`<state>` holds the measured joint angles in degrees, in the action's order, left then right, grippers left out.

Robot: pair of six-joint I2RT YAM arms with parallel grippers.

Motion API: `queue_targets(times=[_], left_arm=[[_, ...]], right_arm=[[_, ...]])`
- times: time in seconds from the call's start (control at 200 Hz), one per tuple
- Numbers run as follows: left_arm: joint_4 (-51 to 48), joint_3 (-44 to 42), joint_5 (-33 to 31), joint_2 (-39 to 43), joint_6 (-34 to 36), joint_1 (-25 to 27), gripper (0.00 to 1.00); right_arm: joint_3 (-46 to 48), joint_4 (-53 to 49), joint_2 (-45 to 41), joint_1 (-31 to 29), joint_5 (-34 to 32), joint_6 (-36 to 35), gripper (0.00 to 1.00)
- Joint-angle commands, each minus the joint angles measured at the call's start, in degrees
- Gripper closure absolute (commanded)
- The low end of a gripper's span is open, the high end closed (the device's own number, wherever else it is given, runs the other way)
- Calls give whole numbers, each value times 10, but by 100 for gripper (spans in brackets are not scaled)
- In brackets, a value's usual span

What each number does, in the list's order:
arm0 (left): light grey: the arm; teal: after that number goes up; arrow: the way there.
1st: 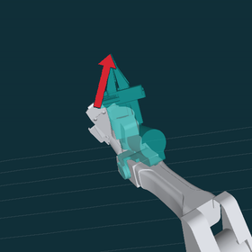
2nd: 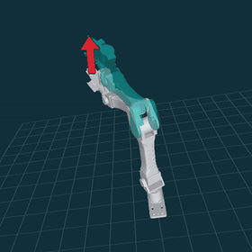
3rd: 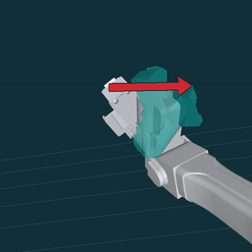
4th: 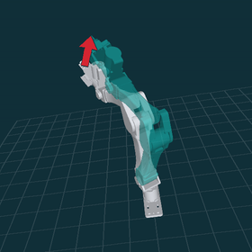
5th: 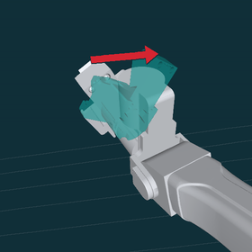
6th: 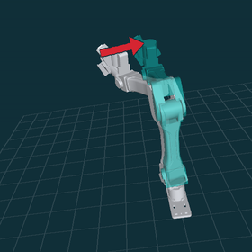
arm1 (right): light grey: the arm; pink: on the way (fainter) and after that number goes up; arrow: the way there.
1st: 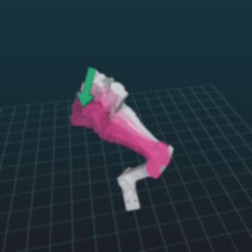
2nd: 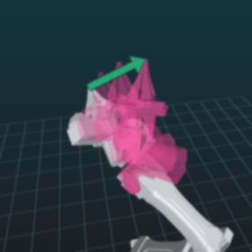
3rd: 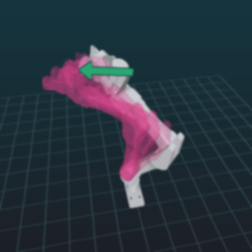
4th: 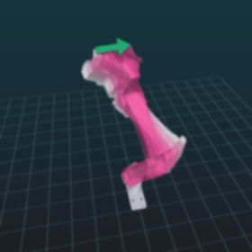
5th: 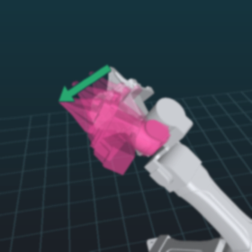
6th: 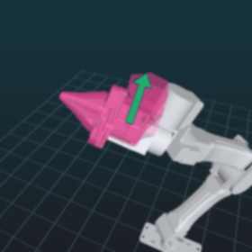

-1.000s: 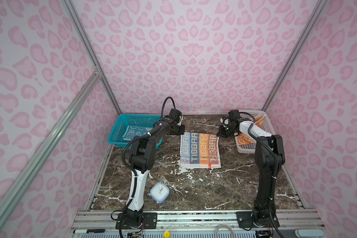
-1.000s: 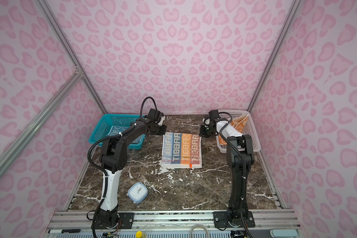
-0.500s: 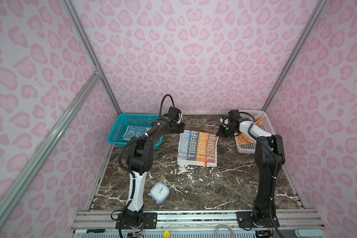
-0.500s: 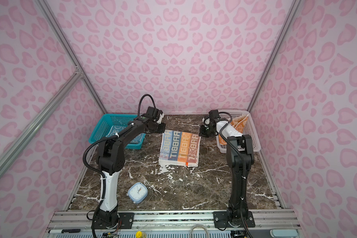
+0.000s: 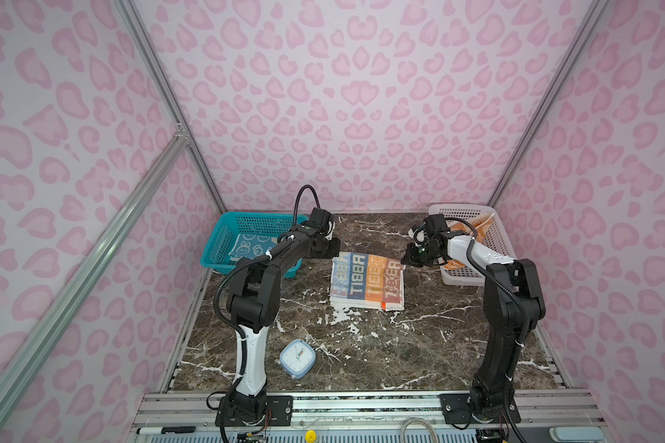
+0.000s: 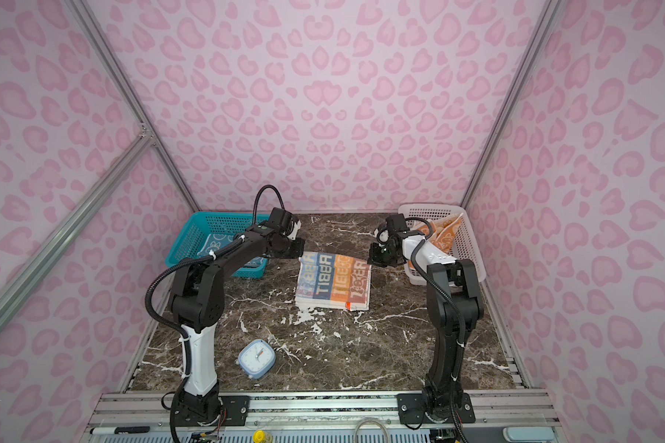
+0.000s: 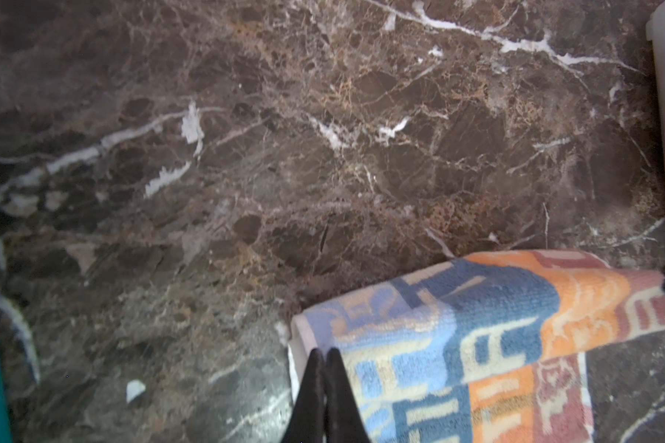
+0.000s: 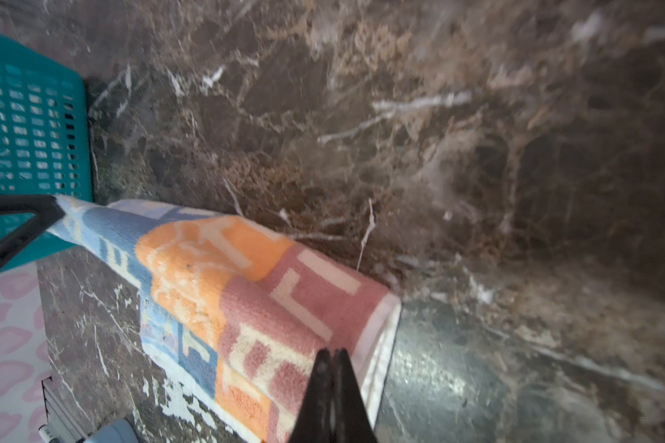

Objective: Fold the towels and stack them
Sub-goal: 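Fold the towel's far edge toward the robot with both grippers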

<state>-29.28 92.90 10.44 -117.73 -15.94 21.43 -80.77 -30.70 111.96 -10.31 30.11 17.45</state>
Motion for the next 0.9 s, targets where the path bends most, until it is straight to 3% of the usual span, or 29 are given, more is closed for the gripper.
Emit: queue_targets(times=[0.0, 0.27, 0.41, 0.63, 0.895], left_arm=[[44, -59, 0, 48, -38, -3, 97], [90, -206, 18, 104, -91, 4, 97], [101, -233, 15, 100, -103, 9, 97], [85, -182, -15, 53, -100, 13, 97], [47, -82, -27, 8, -83, 5, 97]], right_arm=[[37, 17, -18, -5, -10, 10, 100], [123, 46, -46, -22, -8, 20, 100], [141, 65, -38, -33, -7, 33, 100], [110, 78, 15, -18, -3, 70, 100], [17, 35, 41, -2, 5, 57, 100]])
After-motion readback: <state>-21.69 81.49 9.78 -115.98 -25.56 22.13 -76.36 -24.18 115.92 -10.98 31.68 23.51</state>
